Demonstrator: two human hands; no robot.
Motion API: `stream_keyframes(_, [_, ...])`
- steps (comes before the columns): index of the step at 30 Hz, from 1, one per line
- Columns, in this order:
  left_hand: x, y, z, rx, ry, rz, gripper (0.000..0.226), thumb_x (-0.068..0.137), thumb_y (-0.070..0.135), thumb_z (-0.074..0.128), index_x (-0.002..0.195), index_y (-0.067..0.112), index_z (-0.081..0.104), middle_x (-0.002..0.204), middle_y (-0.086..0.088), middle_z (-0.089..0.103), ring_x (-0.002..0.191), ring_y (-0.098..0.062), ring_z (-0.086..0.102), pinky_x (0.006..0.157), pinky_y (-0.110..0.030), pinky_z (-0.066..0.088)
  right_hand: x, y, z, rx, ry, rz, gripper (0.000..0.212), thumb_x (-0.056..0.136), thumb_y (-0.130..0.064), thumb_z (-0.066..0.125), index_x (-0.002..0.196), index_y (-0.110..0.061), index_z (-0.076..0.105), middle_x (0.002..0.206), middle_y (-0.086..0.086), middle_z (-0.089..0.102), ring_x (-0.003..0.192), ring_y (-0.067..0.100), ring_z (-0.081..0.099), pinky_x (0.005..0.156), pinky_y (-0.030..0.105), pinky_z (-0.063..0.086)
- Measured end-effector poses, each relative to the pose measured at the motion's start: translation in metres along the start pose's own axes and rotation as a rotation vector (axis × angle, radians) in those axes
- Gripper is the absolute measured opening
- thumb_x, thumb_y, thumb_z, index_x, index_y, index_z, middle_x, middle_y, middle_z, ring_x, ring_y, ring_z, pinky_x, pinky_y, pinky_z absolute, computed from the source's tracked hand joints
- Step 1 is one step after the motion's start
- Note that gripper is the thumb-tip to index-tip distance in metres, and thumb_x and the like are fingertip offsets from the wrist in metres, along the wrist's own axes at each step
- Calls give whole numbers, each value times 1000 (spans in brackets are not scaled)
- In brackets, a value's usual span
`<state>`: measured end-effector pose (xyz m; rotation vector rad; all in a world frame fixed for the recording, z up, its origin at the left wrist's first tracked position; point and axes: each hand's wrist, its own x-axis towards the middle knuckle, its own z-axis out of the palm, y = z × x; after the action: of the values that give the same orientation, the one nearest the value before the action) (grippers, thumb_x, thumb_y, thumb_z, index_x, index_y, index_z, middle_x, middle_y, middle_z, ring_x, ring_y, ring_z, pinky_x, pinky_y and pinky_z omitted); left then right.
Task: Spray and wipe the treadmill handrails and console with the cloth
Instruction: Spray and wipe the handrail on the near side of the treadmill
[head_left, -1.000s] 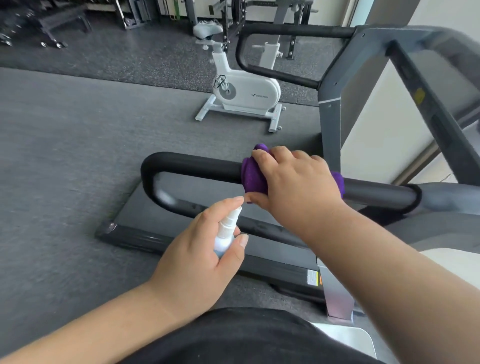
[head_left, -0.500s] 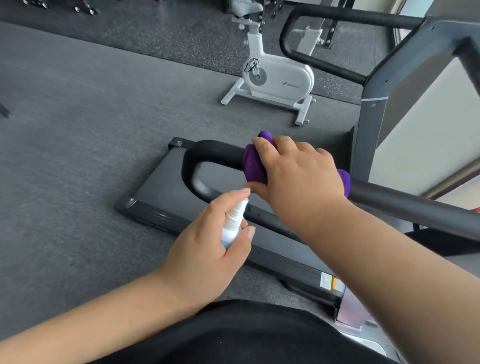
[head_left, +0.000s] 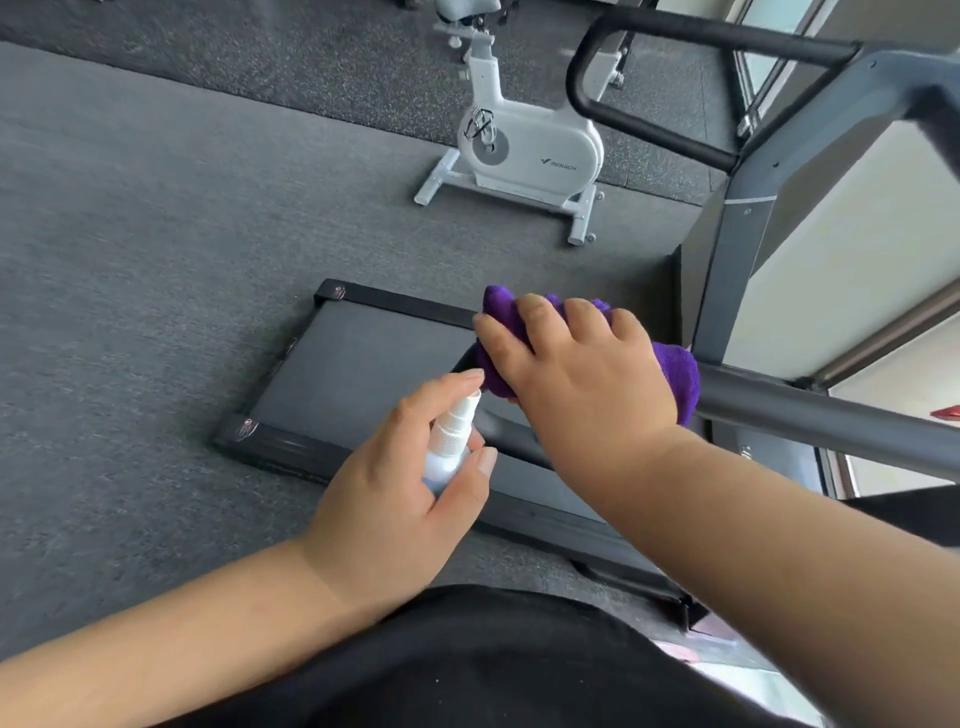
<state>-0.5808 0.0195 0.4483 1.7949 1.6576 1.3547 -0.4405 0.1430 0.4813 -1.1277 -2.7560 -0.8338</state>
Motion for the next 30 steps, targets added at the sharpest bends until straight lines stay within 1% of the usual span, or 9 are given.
stream_keyframes(4, [11,-24,-27,-38,-41,56,50,91,33,54,138,30,36,105,12,58,94,4,57,89,-17,43,27,-37,-13,-199,-112,-151,33,76,-18,59,109,-25,57,97,-1,54,84,27,51,74,42,43])
stream_keyframes(9, [16,-49,-52,-102,-118,100,50,92,34,54,137,32,35,98,13,59,85,-2,61,81,-17,46,58,-84,-14,-412,-492,-538,27,92,-25,45,109,-8,56,96,15,49,114,34,49,100,54,37])
stream_keyframes(12, [17,-60,-65,-108,-151,153,50,92,32,55,138,28,36,97,16,59,85,0,60,82,-13,44,71,-103,-11,-434,-643,-617,35,95,-27,47,73,-4,35,71,16,27,89,33,42,95,51,39])
stream_keyframes(15, [19,-66,-76,-114,-171,169,50,91,32,55,137,28,35,97,16,58,84,1,60,83,-16,46,74,-105,-10,-259,-611,-567,38,92,-26,53,68,-11,29,71,6,32,82,30,41,88,43,40])
stream_keyframes(17, [21,-70,-82,-126,-175,185,49,91,32,55,137,28,36,99,13,59,86,1,60,82,-19,48,63,-101,-10,-11,-402,-500,35,84,-23,63,70,-18,32,77,-3,43,93,24,53,83,37,42])
stream_keyframes(20, [24,-75,-88,-143,-165,205,47,92,33,54,137,28,37,105,9,59,92,-1,61,84,-19,48,24,-104,0,379,-26,-292,32,68,-19,76,93,-24,55,92,-4,63,84,25,60,67,35,44])
stream_keyframes(23, [25,-78,-91,-185,-172,199,46,93,32,54,135,38,35,101,14,59,88,-8,63,82,-18,47,-29,-111,15,704,148,37,56,79,-32,73,129,-28,49,115,-2,67,93,25,64,76,38,52])
stream_keyframes(26, [26,-81,-89,-201,-175,192,45,92,31,55,132,41,35,104,18,58,89,-8,61,84,-15,44,-68,-113,20,1024,145,567,49,82,-35,72,128,-39,54,122,-13,65,109,10,61,94,27,47])
stream_keyframes(30, [30,-80,-80,-206,-218,204,46,92,29,55,132,39,34,104,16,58,89,-6,61,83,-10,42,-74,-111,15,1322,300,1297,33,89,-46,53,122,-49,56,110,-32,64,104,-13,58,90,19,46])
